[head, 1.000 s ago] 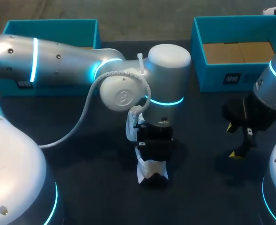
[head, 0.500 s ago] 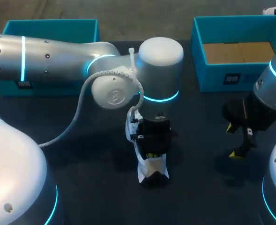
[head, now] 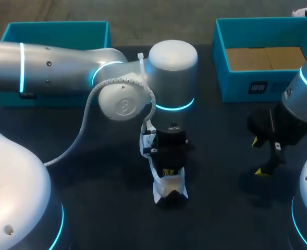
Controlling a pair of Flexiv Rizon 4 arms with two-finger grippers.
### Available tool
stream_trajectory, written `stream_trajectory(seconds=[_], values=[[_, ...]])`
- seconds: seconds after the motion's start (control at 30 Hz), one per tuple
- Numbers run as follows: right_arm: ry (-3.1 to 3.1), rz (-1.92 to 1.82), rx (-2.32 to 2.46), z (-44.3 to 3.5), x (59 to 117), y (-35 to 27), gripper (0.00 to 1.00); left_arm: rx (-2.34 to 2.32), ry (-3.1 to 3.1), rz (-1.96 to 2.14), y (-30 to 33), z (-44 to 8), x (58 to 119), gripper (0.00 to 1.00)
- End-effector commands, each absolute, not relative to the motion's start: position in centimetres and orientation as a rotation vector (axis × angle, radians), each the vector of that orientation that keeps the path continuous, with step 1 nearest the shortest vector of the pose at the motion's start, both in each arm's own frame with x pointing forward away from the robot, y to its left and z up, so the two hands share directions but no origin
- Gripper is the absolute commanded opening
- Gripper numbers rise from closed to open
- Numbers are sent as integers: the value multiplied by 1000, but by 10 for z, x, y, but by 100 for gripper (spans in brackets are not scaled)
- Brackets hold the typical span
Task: Take the shoe out of the shoebox, open the shoe tongue, remove and reinsert the insole, then place the shoe into the shoebox
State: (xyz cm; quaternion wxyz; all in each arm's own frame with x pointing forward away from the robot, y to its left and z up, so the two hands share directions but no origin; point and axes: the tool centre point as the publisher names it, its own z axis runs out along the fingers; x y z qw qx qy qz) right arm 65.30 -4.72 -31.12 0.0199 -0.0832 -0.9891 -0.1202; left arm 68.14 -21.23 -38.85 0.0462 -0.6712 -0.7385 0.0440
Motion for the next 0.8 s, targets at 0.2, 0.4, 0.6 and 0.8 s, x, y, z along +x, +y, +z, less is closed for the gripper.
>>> stream_trajectory(seconds=[0.2, 0.4, 0.6, 0.8], values=[[-3071, -373, -257, -312, 652, -48, 100, -2087, -2358, 78, -189, -347, 673, 0], [-3071, -373, -257, -312, 652, -48, 100, -2090, -2373, 52, -191, -345, 687, 0], [-3071, -373, -257, -312, 652, -48, 100, -2098, -2354, 16, -201, -351, 696, 6], [-3071, -373, -257, -312, 652, -48, 100, -2095, -2334, -15, -202, -356, 692, 20]])
